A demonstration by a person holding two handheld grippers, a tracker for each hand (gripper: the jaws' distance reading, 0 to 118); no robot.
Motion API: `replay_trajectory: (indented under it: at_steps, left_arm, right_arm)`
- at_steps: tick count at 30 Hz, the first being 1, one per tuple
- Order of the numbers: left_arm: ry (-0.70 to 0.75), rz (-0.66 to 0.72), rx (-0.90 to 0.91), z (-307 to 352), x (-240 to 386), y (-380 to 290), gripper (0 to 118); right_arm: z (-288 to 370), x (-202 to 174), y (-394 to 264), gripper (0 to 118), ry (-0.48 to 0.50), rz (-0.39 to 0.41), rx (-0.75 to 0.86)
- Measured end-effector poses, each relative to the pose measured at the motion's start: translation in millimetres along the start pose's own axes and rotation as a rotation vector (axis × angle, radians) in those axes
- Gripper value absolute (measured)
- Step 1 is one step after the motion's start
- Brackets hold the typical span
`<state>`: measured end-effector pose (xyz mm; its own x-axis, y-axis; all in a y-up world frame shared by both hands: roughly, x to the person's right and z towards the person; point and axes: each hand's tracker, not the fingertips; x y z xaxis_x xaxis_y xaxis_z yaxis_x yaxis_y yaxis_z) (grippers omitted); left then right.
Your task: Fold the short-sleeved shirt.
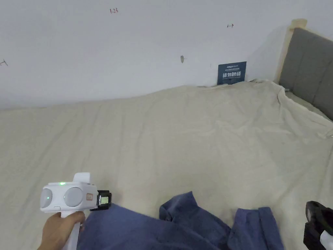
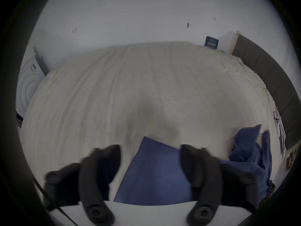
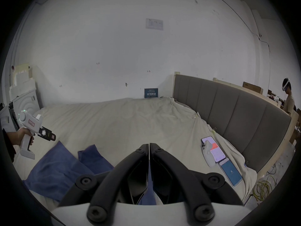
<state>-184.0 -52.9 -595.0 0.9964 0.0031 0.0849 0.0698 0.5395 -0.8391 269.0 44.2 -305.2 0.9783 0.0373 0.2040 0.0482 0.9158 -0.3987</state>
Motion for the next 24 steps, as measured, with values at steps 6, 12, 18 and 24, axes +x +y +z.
replay_trajectory:
  at_steps: [6, 12, 18, 24]
  left_arm:
    - [0.054, -0.132, -0.081, -41.5, 7.4, -3.9, 74]
    - [0.001, -0.107, -0.083, -44.2, 18.7, -3.3, 32]
    - [0.009, -0.120, 0.003, -20.0, 27.8, -11.3, 2]
    - [-0.118, -0.036, 0.147, 48.5, 21.2, -24.0, 2]
  right_arm:
    - [-19.3, 10.7, -19.0, 1, -0.030, 0.000, -0.064]
    - [-24.3, 17.1, -30.6, 1, -0.039, -0.010, -0.102]
    - [-29.8, 24.0, -37.6, 1, -0.031, -0.048, -0.194]
    - [-56.8, 26.9, -60.9, 14, 0.011, -0.069, -0.407]
